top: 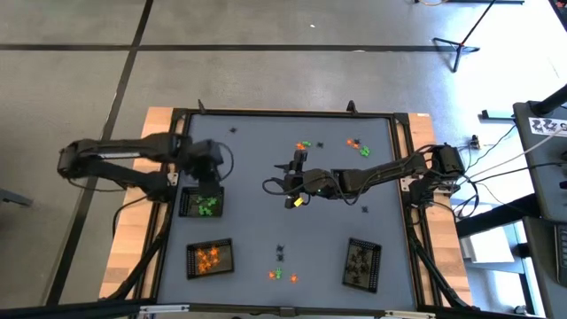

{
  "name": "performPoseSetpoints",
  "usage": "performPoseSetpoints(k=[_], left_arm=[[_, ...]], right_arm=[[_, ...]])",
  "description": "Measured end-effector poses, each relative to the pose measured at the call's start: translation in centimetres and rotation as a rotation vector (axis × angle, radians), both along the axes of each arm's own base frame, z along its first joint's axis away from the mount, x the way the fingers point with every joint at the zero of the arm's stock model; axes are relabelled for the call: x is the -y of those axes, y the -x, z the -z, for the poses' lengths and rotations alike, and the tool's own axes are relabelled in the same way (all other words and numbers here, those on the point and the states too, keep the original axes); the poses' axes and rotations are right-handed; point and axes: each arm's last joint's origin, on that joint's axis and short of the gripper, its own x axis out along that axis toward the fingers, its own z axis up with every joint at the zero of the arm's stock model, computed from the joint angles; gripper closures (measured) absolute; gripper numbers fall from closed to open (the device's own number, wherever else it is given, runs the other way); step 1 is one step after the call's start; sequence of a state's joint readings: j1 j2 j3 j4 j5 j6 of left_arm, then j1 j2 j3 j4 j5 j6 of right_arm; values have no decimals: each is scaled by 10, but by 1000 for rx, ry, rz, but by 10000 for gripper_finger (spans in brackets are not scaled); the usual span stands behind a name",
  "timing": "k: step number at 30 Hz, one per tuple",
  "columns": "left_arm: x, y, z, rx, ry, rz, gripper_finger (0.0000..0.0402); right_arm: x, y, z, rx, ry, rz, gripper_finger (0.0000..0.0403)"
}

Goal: Sort Halloween decoration
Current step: Put the green skeleton toy into the top black bin, then put the black spider toy into the bottom right black bin

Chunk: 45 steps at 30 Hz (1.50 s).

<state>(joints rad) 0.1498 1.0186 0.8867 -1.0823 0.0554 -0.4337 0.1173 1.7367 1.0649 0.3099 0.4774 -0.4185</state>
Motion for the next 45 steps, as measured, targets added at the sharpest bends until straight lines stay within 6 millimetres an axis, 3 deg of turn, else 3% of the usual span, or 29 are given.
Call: performPoseSetpoints(k=[5,10,19,23,29,34,39,45], left_arm=[[34,2,-2,11,-28,69,401],[53,5,4,-68,-67,113,389],[61,7,24,-173,-154,126,271],[61,9,27,-161,-185,123,244],[63,20,8,66,-299,164,245],[61,31,-7,403,-406,151,246],[61,31,7,741,-441,208,246],[59,30,32,899,-489,228,246]], right_arm=[[0,0,0,1,-2,1,210],[0,0,0,1,-3,1,210],[-1,1,4,-26,-57,-26,210],[8,2,9,-74,-114,-41,210],[49,5,15,-126,-338,-78,210],[70,11,23,-148,-430,-72,210],[84,21,39,-95,-456,-99,210],[103,31,49,-49,-502,-37,210]])
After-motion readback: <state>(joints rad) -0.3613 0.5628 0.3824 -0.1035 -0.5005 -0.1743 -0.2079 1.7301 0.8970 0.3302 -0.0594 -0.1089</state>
